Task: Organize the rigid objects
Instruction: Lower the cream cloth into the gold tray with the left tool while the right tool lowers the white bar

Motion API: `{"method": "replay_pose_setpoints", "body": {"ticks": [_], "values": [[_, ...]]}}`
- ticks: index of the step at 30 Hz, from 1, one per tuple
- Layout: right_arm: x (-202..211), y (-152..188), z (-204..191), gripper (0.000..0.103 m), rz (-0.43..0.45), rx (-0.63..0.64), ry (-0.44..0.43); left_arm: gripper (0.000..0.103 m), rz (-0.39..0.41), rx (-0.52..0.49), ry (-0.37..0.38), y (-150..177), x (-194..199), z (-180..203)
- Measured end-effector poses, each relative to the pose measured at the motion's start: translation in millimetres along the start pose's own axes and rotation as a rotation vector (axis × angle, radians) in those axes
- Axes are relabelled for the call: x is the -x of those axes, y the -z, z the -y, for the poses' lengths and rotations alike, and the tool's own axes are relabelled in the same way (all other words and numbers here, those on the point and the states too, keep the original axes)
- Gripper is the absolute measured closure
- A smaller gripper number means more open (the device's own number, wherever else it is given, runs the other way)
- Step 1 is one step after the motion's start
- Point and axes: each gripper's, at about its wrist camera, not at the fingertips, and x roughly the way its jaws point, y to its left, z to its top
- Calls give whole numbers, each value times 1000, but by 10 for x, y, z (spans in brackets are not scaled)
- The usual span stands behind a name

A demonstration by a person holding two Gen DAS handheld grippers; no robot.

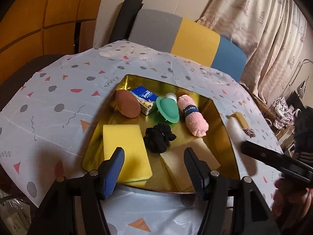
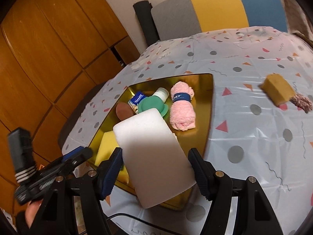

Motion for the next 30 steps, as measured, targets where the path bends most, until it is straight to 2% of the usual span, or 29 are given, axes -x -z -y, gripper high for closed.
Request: {"method": "replay_pose_setpoints", "body": {"ticks": [6, 13, 15, 17, 21, 30], "values": [[-340, -140, -131, 34, -48, -14, 15, 39, 12, 4, 20, 77, 36, 11], [-685, -294, -264, 29, -49, 14, 127, 39, 17, 39, 25, 108, 63, -87], [-778, -335, -244, 27, -56, -6, 150, 39, 17, 50, 26, 112, 61, -109], [-864, -355, -204, 26, -71, -49, 134, 39, 16, 54, 31, 116, 67, -123], [-800, -292, -140, 18, -64, -111, 86, 39, 22, 57, 29, 117, 80, -154], [-404, -181, -138, 16, 20, -64, 119, 39, 15, 76, 43, 164, 44, -150]]}}
